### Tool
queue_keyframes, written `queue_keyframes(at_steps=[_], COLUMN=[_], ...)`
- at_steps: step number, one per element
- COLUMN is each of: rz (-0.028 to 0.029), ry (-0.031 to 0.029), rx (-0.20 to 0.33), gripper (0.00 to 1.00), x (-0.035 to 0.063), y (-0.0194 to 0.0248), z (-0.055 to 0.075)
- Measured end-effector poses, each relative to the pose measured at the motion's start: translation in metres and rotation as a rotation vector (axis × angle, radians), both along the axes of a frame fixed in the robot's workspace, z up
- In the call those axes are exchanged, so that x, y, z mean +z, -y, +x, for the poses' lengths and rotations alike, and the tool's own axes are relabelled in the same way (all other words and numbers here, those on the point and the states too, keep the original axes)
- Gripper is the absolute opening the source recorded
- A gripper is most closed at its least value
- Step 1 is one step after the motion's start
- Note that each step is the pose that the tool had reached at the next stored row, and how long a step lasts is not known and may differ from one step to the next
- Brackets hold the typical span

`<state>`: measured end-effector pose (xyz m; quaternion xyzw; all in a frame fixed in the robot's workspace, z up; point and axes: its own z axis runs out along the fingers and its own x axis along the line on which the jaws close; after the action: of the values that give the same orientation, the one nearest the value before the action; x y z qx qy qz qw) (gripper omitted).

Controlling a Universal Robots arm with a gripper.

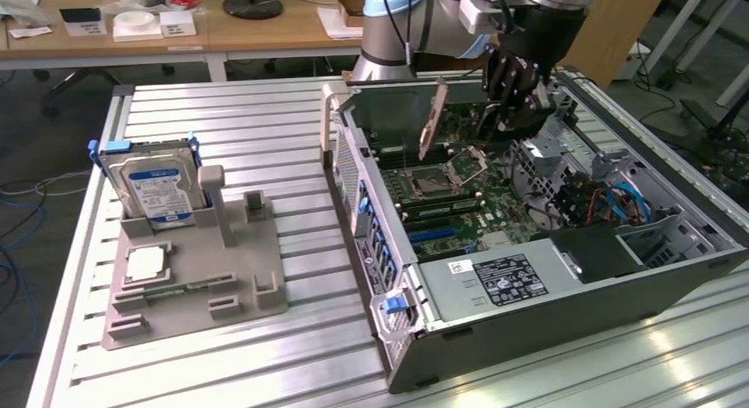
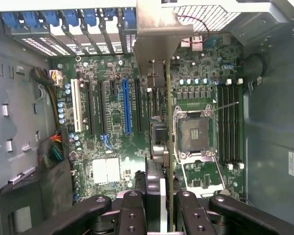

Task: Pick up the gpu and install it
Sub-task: 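Insert the gpu into the slot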

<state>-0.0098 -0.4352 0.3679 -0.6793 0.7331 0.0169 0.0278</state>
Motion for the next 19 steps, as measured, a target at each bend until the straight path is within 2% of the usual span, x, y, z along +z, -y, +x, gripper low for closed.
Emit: queue_keyframes(at_steps=[6,11,19], rz=[0.0009,0.0008,0.0009], ry=[0.0019,0.0037,0.0038], rx=[0.057,0.047,0.025], gripper=[0.28,0.28,0.28], x=[-0.0096,-0.0186,-0.033], y=[0.0,0.0001,0.0024], z=[-0.002,-0.013,-0.014])
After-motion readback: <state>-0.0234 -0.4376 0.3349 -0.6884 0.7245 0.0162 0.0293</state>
